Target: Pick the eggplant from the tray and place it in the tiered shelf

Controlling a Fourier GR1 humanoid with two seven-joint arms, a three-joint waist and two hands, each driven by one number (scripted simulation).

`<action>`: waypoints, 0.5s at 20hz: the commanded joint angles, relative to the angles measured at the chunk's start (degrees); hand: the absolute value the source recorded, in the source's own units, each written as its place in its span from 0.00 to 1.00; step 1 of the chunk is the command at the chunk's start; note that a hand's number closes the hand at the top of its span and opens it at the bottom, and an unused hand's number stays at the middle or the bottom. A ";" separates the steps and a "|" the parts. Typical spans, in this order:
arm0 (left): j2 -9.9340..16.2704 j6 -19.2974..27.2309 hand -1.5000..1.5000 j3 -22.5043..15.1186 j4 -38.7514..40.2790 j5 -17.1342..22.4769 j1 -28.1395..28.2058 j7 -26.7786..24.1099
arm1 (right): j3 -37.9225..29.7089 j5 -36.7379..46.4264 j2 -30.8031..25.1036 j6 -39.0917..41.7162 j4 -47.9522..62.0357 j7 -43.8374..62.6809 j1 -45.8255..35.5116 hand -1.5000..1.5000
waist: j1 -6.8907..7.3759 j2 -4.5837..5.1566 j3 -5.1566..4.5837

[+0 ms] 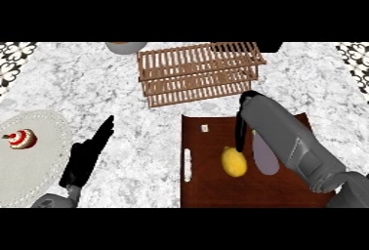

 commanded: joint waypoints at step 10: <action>-1.36 0.14 0.50 0.92 1.82 -1.41 -0.06 -0.59 | 2.03 2.67 3.19 5.13 6.83 4.90 1.91 0.00 | -0.94 0.43 0.19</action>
